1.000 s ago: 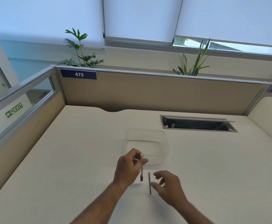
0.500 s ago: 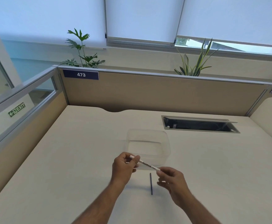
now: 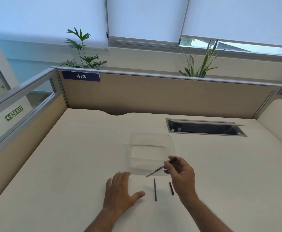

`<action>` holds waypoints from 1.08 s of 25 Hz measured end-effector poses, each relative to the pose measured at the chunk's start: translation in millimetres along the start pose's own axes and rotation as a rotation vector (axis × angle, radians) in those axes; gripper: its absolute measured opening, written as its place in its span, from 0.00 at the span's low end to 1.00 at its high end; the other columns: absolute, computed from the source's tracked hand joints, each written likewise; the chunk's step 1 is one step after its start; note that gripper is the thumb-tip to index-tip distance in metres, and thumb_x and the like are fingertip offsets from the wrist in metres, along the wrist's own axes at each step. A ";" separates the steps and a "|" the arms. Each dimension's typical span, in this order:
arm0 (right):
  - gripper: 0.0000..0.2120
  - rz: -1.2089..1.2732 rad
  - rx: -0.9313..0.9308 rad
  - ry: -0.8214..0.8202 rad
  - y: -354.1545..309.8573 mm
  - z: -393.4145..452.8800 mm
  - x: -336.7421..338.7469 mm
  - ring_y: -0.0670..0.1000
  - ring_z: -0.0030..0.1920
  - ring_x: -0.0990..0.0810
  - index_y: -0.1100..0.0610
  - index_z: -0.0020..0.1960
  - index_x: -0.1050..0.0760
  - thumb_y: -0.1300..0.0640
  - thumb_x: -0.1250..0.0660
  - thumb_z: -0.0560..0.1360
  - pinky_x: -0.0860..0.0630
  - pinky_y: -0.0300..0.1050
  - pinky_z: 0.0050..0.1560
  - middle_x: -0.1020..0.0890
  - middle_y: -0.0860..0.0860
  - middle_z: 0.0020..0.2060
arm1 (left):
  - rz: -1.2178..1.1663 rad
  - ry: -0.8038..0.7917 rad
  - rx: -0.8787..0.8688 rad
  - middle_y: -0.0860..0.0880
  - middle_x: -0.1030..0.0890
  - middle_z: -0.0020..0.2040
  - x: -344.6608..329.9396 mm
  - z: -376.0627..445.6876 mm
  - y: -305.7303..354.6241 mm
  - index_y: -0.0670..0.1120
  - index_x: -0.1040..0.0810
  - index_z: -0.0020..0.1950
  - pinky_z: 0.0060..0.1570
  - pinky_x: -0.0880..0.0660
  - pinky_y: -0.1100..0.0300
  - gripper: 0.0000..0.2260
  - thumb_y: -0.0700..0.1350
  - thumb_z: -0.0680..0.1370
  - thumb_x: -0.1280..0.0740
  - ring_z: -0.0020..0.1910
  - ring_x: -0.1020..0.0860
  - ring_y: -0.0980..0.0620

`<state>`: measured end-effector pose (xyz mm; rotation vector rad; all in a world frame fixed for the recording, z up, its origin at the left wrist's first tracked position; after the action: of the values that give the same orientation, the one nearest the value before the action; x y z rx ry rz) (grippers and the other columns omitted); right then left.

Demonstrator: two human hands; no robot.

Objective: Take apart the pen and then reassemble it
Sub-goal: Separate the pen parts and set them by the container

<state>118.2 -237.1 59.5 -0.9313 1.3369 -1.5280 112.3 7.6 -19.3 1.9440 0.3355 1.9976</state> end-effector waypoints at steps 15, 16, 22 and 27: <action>0.18 -0.482 0.595 -0.190 -37.0 -29.8 -51.0 0.37 0.45 0.17 0.50 0.65 0.24 0.57 0.29 0.75 0.20 0.32 0.49 0.16 0.43 0.43 | 0.208 -0.089 0.002 0.48 0.59 0.80 -26.1 -12.1 -29.5 0.51 0.55 0.79 0.72 0.67 0.35 0.53 0.82 0.64 0.58 0.77 0.63 0.47; 0.18 -0.517 0.586 -0.238 -31.7 -32.2 -55.8 0.38 0.44 0.17 0.50 0.64 0.24 0.59 0.29 0.75 0.18 0.36 0.48 0.16 0.44 0.43 | 0.214 -0.092 0.002 0.48 0.59 0.80 -26.3 -12.6 -29.4 0.51 0.56 0.79 0.72 0.67 0.35 0.52 0.82 0.64 0.58 0.77 0.64 0.47; 0.19 -0.546 0.575 -0.257 -26.5 -31.2 -56.6 0.39 0.43 0.17 0.50 0.63 0.23 0.63 0.28 0.74 0.17 0.42 0.45 0.16 0.44 0.41 | 0.216 -0.097 0.002 0.48 0.62 0.79 -25.3 -13.3 -28.9 0.51 0.59 0.79 0.71 0.69 0.36 0.52 0.82 0.64 0.59 0.77 0.66 0.47; 0.18 -0.533 0.593 -0.188 -32.2 -31.2 -49.3 0.38 0.43 0.17 0.50 0.64 0.25 0.58 0.31 0.75 0.20 0.32 0.47 0.16 0.44 0.42 | 0.207 -0.090 0.001 0.48 0.59 0.80 -24.2 -13.7 -28.1 0.51 0.55 0.79 0.72 0.67 0.36 0.52 0.82 0.64 0.58 0.78 0.63 0.47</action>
<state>101.3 -179.1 87.6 -1.0439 0.4530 -2.0199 101.0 24.6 -53.1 2.1375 0.1163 2.0233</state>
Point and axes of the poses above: each hand's wrist, its own z-axis towards the middle knuckle, its own x-axis out of the back of the hand, y = z × x, the point moved 9 cm from there along z, towards the middle knuckle
